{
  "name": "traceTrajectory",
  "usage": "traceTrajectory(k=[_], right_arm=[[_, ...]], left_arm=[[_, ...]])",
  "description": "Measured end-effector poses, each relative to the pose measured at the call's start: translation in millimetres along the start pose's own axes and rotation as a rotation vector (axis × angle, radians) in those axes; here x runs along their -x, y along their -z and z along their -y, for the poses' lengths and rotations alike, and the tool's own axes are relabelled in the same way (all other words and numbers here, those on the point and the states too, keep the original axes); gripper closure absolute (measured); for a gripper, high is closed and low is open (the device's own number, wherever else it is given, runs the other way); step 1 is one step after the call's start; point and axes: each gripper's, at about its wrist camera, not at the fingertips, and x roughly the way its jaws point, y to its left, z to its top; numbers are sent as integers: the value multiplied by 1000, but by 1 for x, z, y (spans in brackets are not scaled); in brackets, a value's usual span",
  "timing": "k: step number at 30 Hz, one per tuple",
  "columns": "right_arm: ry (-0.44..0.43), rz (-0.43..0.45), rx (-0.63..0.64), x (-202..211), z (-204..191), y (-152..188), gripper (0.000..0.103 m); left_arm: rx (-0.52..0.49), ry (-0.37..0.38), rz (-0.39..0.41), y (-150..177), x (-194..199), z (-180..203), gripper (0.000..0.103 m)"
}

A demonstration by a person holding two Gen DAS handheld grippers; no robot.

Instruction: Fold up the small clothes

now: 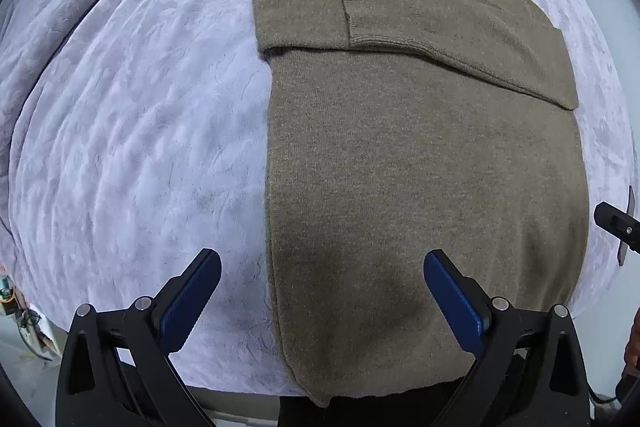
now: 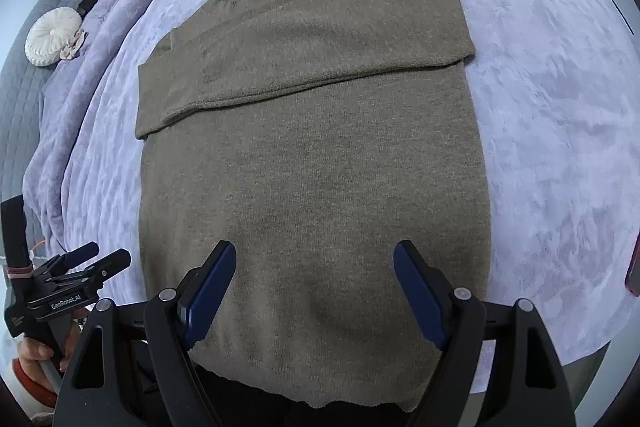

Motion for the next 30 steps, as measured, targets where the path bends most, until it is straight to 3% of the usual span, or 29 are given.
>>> traceTrajectory(k=[20, 30], right_arm=[[25, -13, -49, 4, -13, 18, 19], [54, -63, -184, -10, 11, 70, 19]], left_arm=[[-37, 91, 12, 10, 9, -15, 2], [-171, 182, -110, 41, -21, -30, 2]])
